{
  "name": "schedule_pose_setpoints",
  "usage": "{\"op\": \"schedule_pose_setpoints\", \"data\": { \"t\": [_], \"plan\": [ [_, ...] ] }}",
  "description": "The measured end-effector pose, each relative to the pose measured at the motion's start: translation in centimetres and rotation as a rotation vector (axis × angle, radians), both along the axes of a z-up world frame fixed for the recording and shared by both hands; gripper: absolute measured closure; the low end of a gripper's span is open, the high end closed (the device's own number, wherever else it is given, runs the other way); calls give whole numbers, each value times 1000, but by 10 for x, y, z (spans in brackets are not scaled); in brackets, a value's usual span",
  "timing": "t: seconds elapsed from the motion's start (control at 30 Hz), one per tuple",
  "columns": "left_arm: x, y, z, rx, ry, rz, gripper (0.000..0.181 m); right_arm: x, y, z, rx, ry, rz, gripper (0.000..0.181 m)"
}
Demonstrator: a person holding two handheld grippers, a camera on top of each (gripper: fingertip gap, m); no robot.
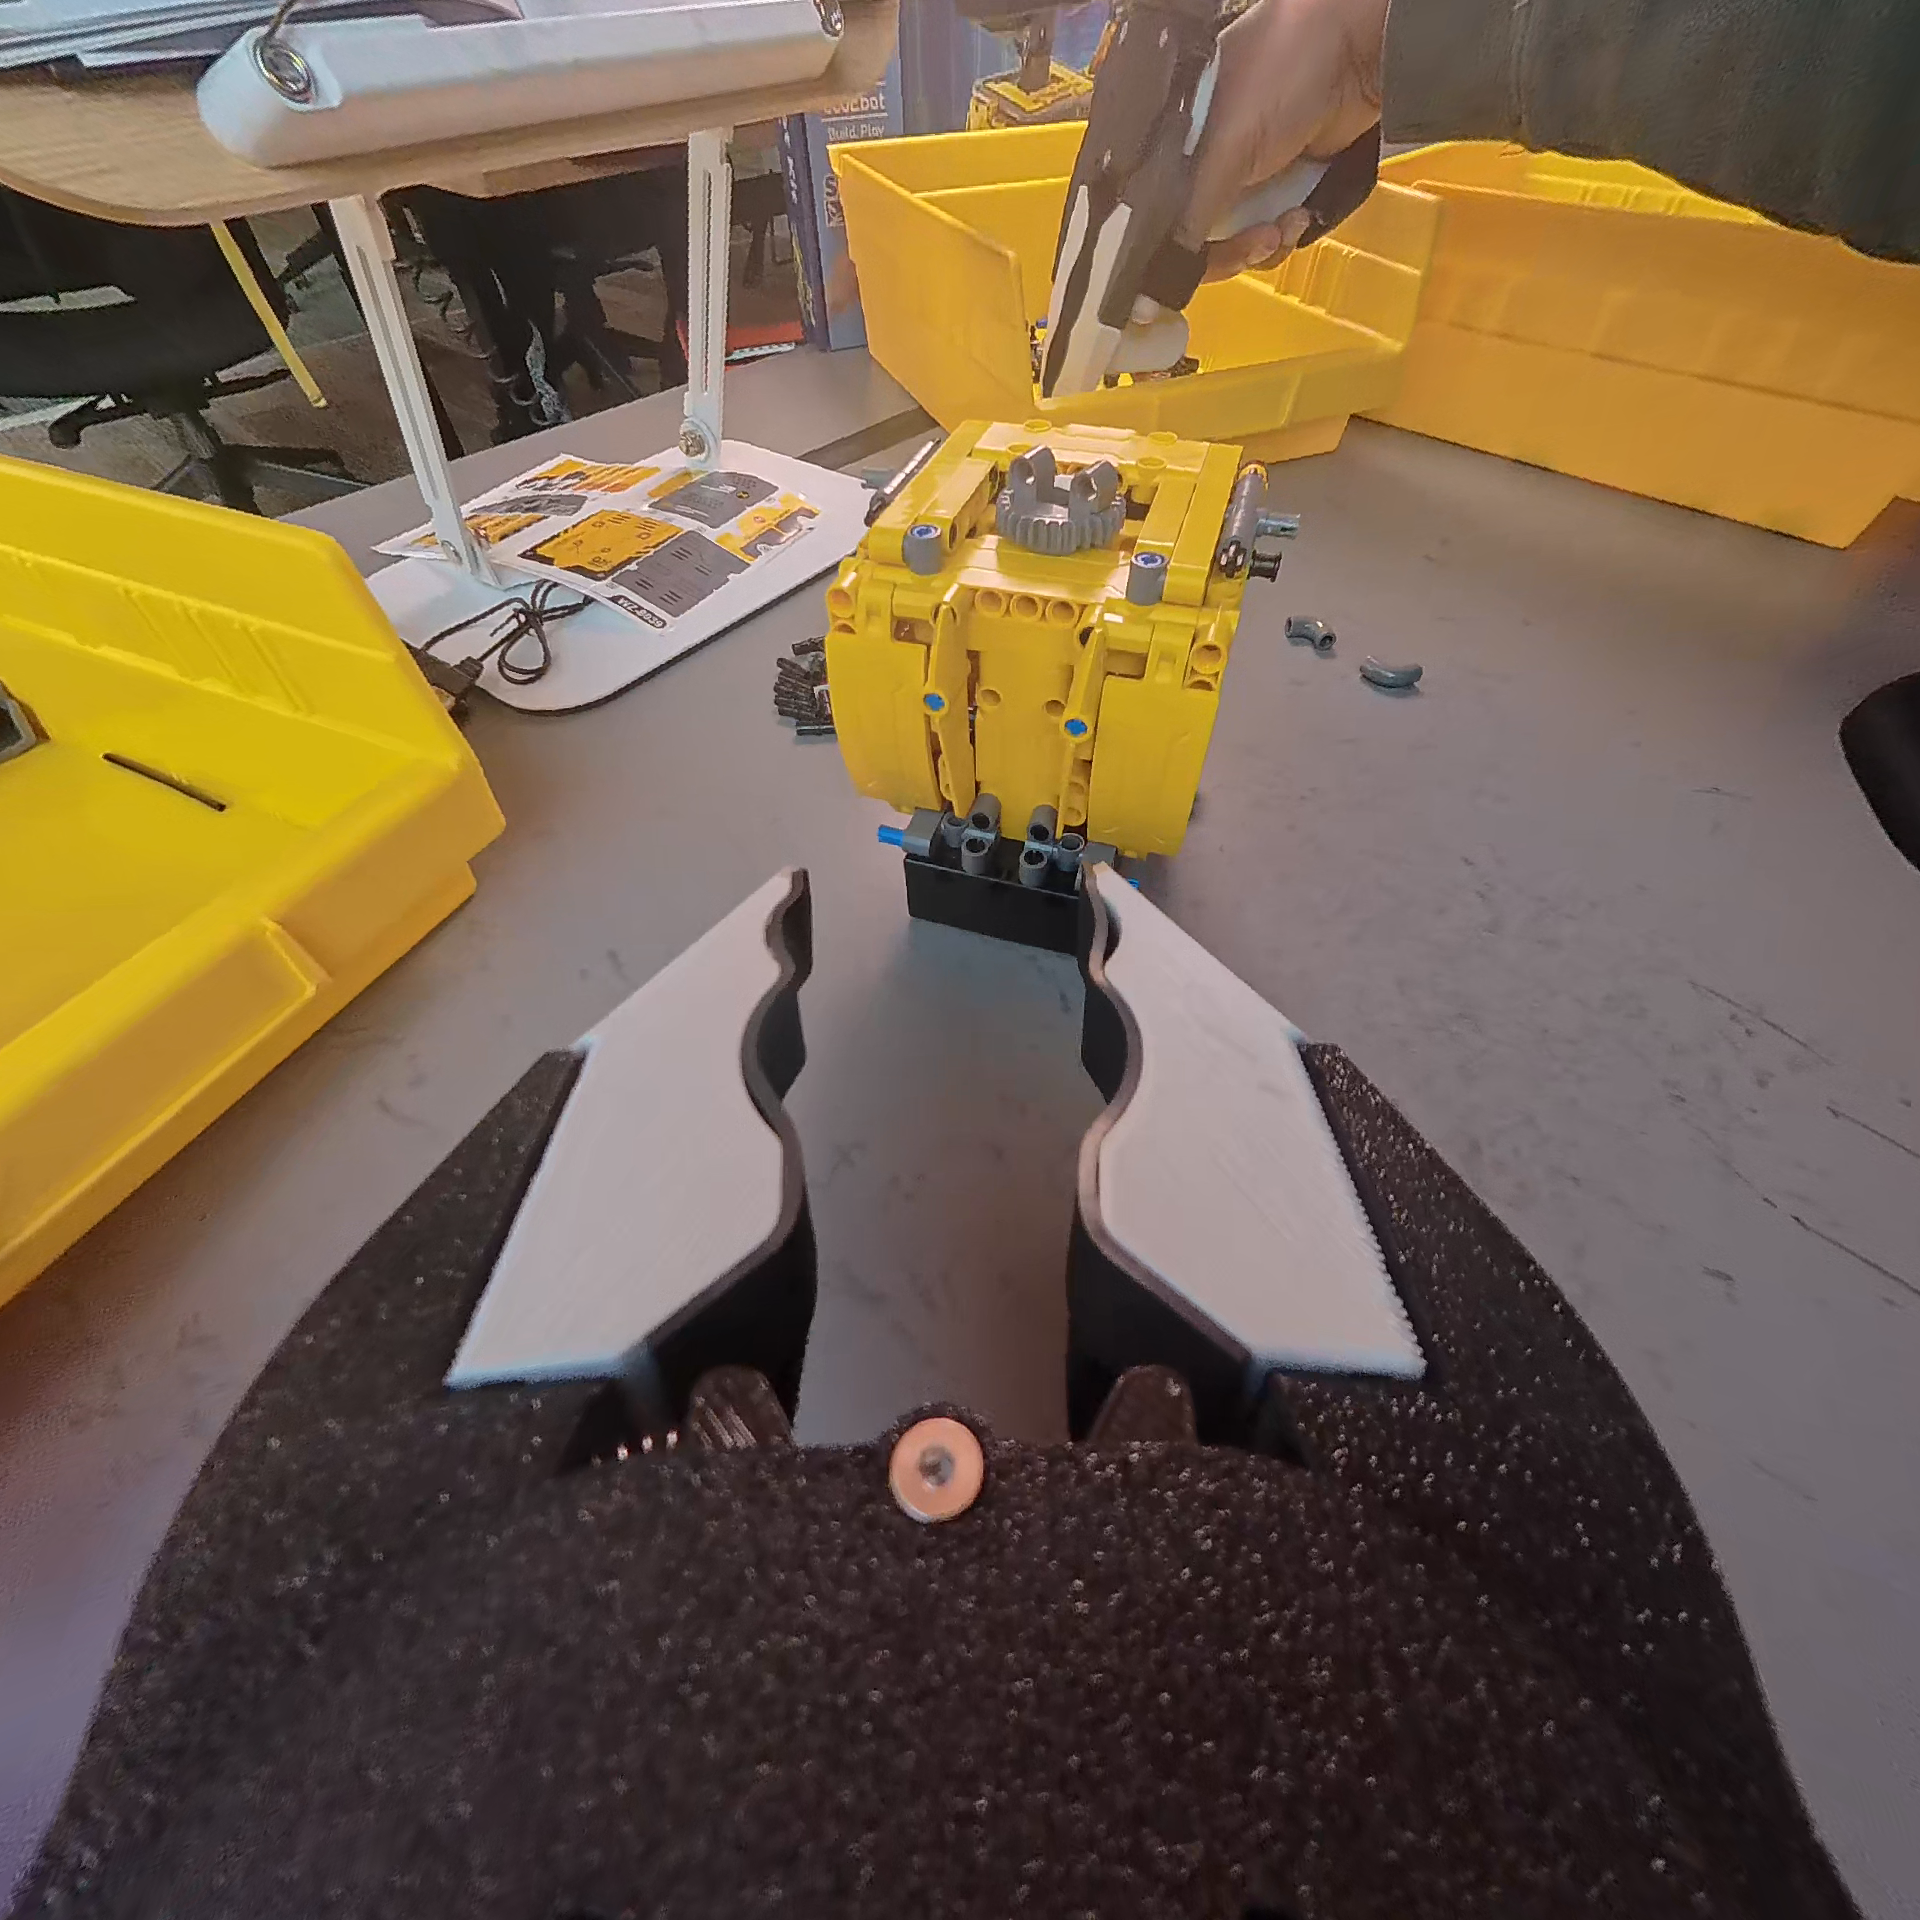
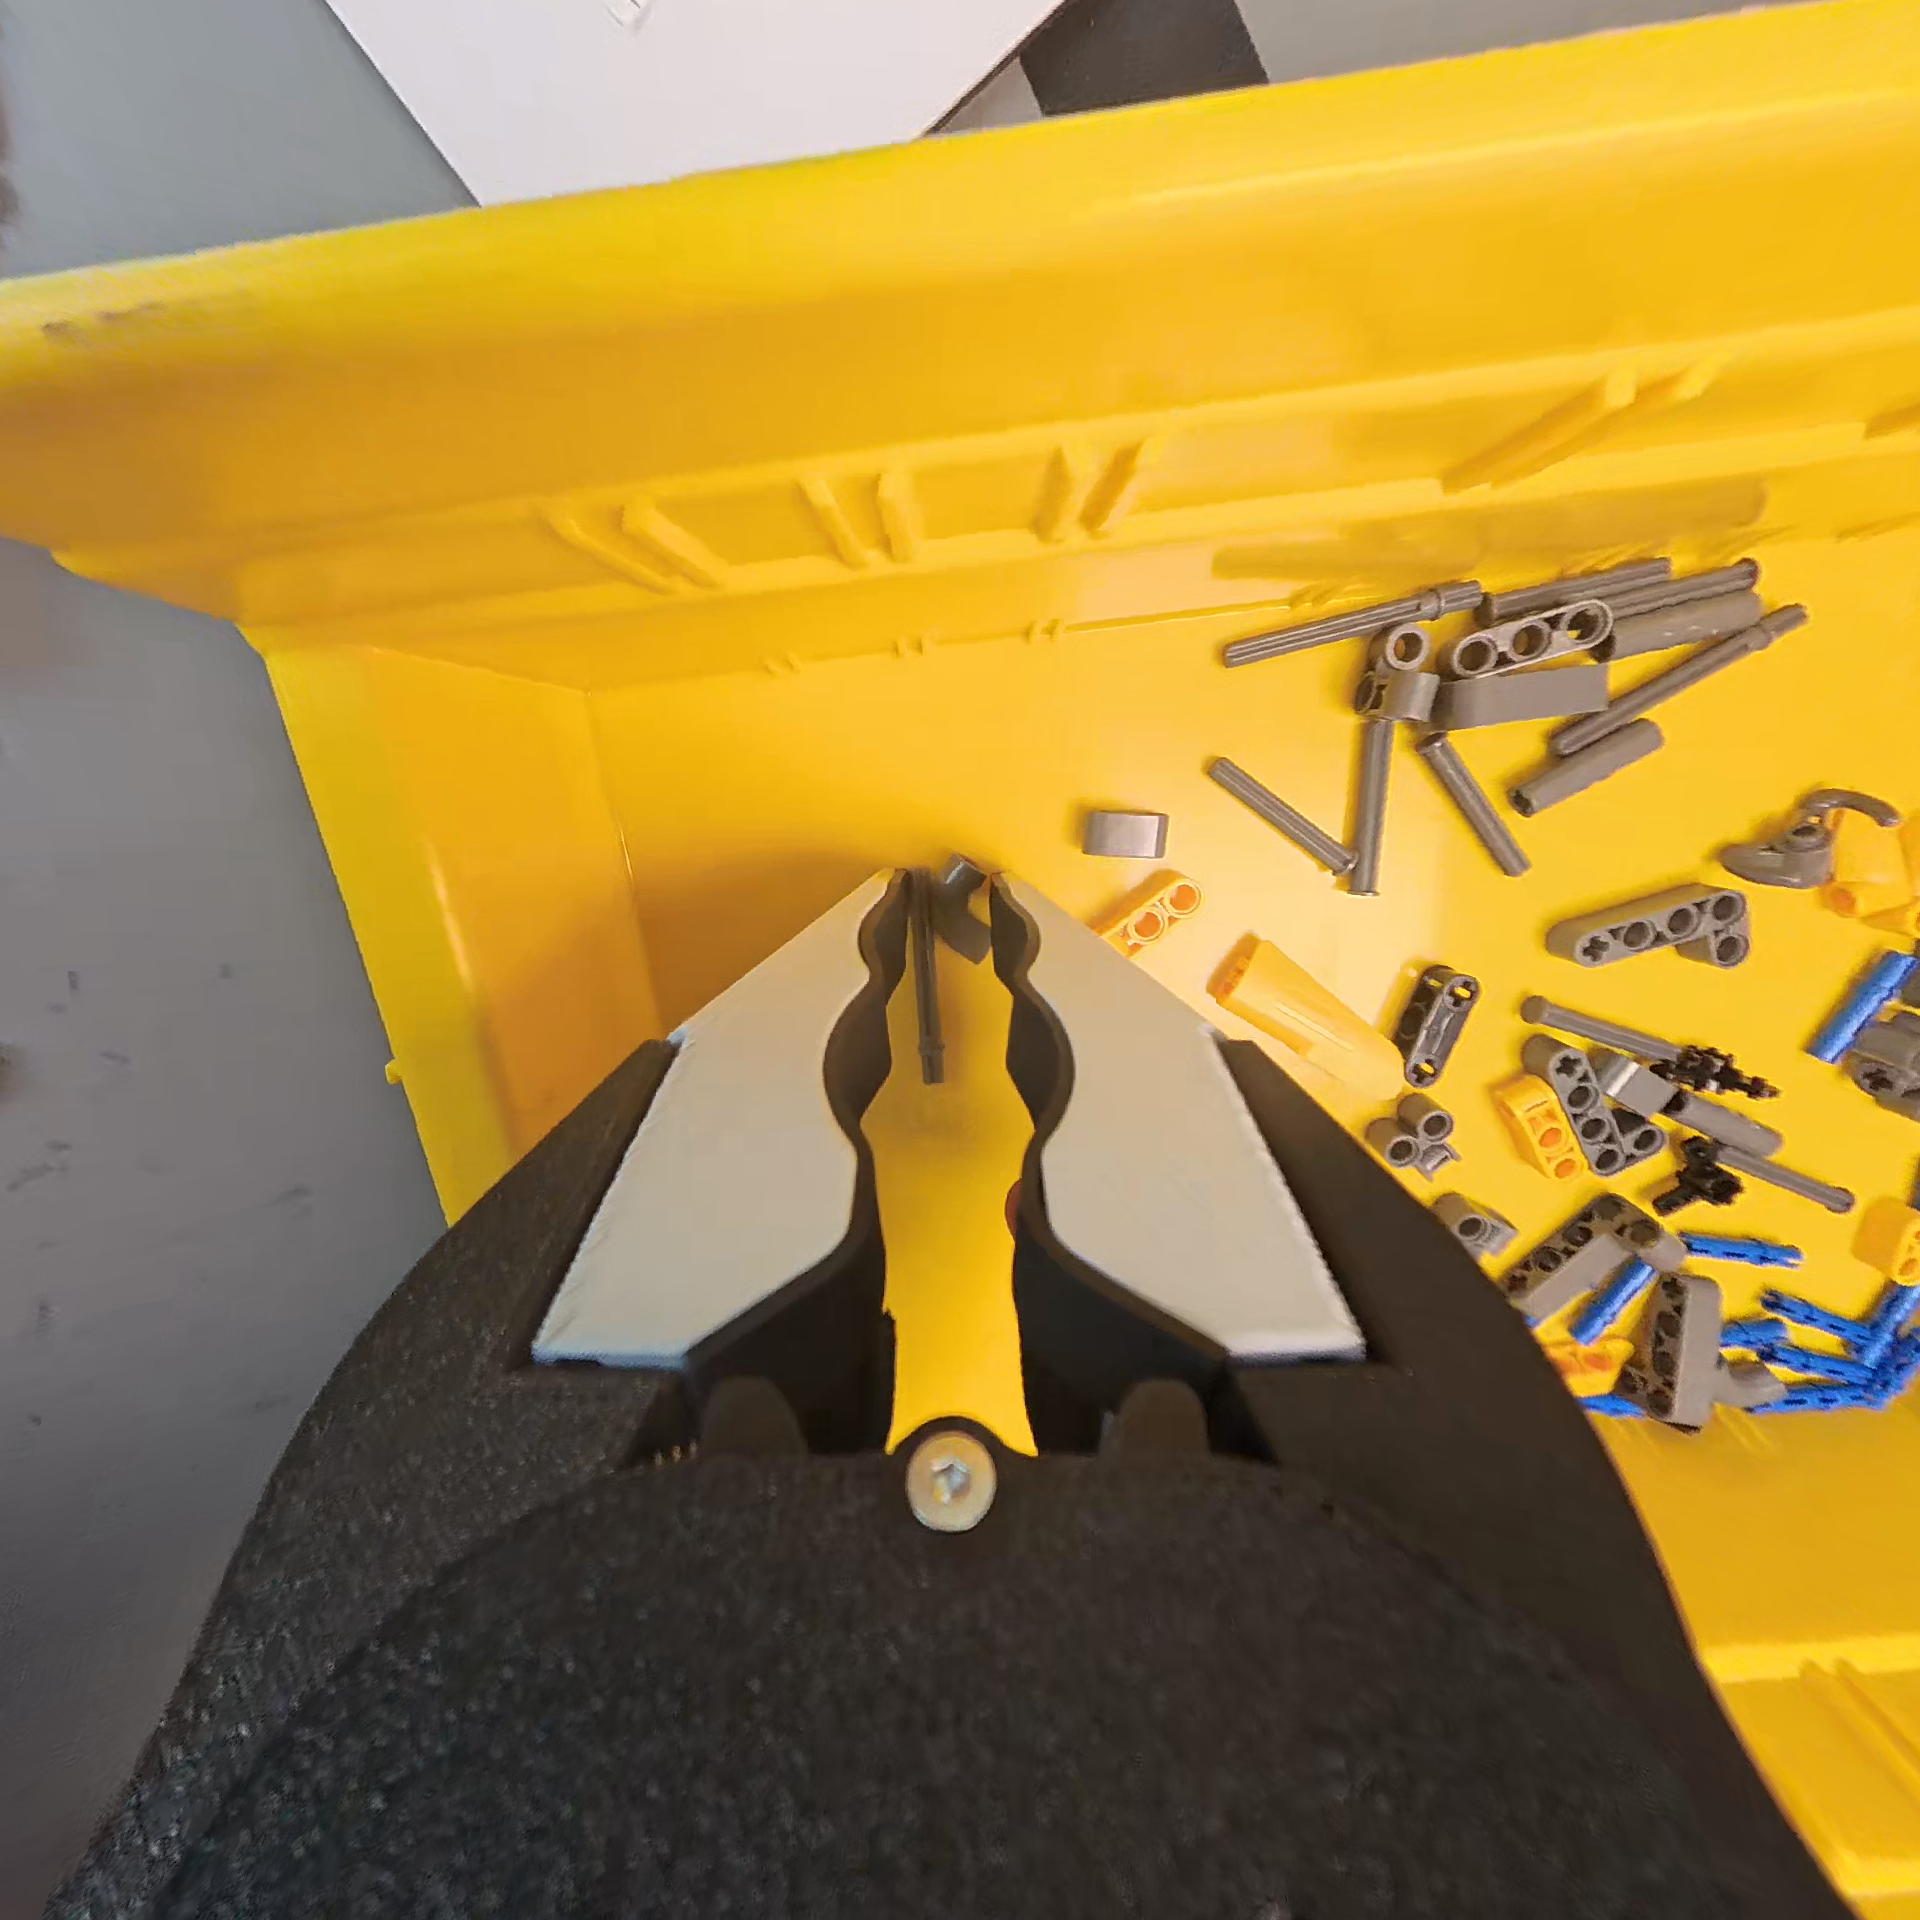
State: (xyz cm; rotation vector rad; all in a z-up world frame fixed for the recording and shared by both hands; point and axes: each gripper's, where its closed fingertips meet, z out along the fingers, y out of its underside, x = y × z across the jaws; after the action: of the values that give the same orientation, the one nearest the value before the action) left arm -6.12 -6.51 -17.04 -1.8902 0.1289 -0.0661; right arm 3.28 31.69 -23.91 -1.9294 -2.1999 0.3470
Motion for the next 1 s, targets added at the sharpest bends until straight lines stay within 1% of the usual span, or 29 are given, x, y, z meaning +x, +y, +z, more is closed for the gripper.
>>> {"op": "schedule_pose_setpoints", "data": {
  "t": [0.1, 0.17, 0.23, 0.33, 0.47, 0.57, 0.63, 0.77, 0.87, 1.0],
  "plan": [
    [0, 0, -1, -2, -1, 0, 131, -1, 0, 1, -62, -2, -92, 166],
    [0, 0, -1, -4, -2, 1, 131, -2, 5, 1, -78, -6, -181, 170],
    [0, 0, -1, -5, -2, 0, 131, -3, 5, 1, -123, -3, -272, 170],
    [0, 0, -2, -7, -1, -1, 131, -2, 5, 1, -162, 6, -326, 170],
    [0, 0, -1, -6, 0, -1, 131, -2, 5, 2, -166, 13, -332, 169],
    [0, 0, -1, -8, -2, -1, 131, -1, 5, 4, -184, 12, -334, 161],
    [0, 0, -2, -9, -2, -2, 131, 1, 10, 6, -152, 14, -324, 161],
    [1, 0, -3, -14, -3, -4, 131, 5, 17, 9, -84, 11, -259, 165],
    [0, 0, -4, -16, -2, -3, 131, 6, 15, 6, -65, 3, -228, 166],
    [0, 0, -4, -18, -4, -3, 131, 7, 21, 1, 31, -9, -178, 168]
  ]
}}
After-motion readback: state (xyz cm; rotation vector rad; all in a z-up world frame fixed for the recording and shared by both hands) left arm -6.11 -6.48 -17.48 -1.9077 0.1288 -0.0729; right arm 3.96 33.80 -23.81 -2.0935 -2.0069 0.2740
